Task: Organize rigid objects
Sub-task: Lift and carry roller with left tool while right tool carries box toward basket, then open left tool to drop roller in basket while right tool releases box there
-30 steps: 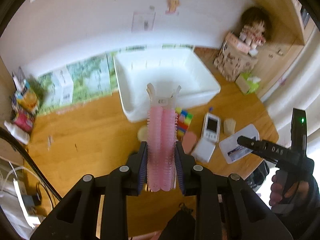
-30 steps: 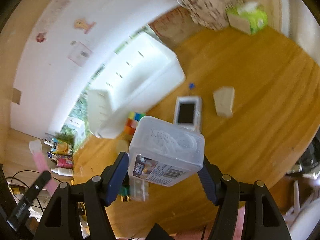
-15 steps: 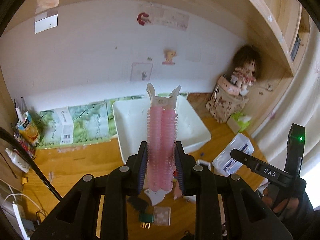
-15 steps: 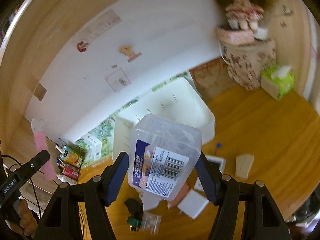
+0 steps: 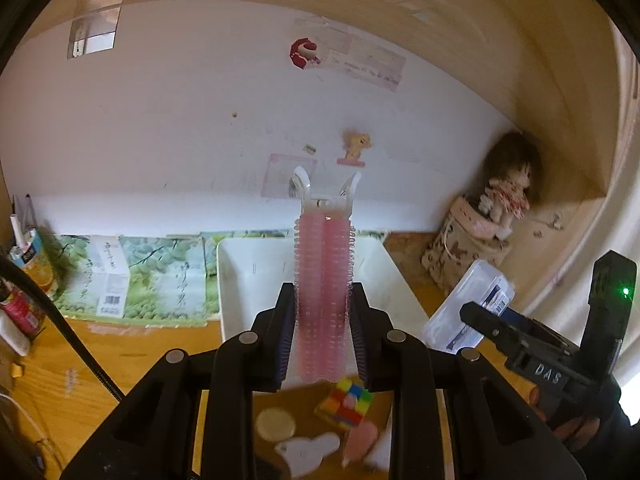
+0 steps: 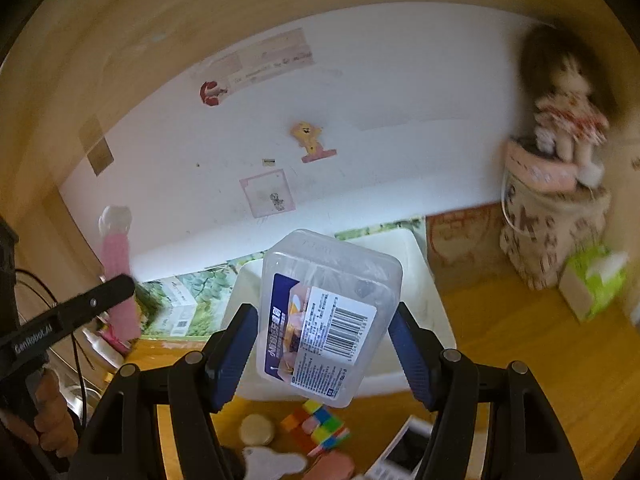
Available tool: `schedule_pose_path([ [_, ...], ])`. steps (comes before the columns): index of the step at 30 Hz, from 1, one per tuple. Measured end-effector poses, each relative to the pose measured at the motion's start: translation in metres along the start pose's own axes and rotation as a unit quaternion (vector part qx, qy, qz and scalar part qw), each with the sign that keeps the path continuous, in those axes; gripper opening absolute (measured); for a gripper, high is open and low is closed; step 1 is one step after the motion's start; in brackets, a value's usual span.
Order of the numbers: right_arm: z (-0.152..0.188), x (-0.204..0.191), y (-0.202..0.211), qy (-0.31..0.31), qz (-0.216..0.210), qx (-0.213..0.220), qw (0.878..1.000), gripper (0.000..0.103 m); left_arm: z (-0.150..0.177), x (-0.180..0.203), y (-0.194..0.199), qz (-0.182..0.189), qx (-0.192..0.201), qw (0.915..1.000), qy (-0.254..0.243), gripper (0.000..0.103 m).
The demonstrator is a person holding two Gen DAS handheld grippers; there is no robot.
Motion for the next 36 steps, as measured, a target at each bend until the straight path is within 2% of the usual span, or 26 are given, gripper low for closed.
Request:
schedule_pose_path([
  [6,-0.006,0.006,-0.036,0.046,0.002,0.002,0.999,0.068,0.004,-0.008,-0.032,0.001,0.017,0.9993,0.033,0.028],
  [8,-0.007,0.011,-0.049,0.053,0.004,-0.002,0.999,0.068,0.007,-0.011,-0.046,-0.005,0.009,0.9993,0.037,0.028],
  [11,-0.008,0.019,-0.065,0.047,-0.006,-0.016,0.999,0.059,0.012,-0.015,-0.065,-0.013,-0.003,0.9989,0.044,0.028],
  [16,-0.005,0.025,-0.09,0.05,-0.007,-0.037,0.998,0.059,0.02,-0.02,-0.09,-0.018,-0.026,0.9974,0.064,0.028],
  [24,0.0,0.027,-0.107,0.041,-0.011,-0.053,0.998,0.059,0.028,-0.024,-0.111,-0.022,-0.053,0.9958,0.071,0.03],
  [26,0.0,0.027,-0.108,0.04,-0.015,-0.052,0.998,0.059,0.028,-0.025,-0.114,-0.026,-0.058,0.9955,0.071,0.036],
  [31,0.002,0.028,-0.108,0.036,-0.016,-0.055,0.998,0.059,0.028,-0.028,-0.112,-0.032,-0.052,0.9953,0.076,0.068],
  [34,0.0,0.027,-0.104,0.035,-0.021,-0.05,0.998,0.062,0.027,-0.03,-0.108,-0.039,-0.046,0.995,0.08,0.076],
  [36,0.0,0.026,-0.1,0.036,-0.024,-0.047,0.998,0.068,0.025,-0.031,-0.105,-0.042,-0.043,0.9945,0.085,0.077],
])
Point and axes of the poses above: each gripper's, at about its wrist camera, not at the fingertips, and y roughly against the way its jaws point, x to its right, z to its underside, the point moved 2 cm from there along -y, roughly the way its jaws point, and after that the axes turned 15 degrees about -y, right-handed, at the moved point
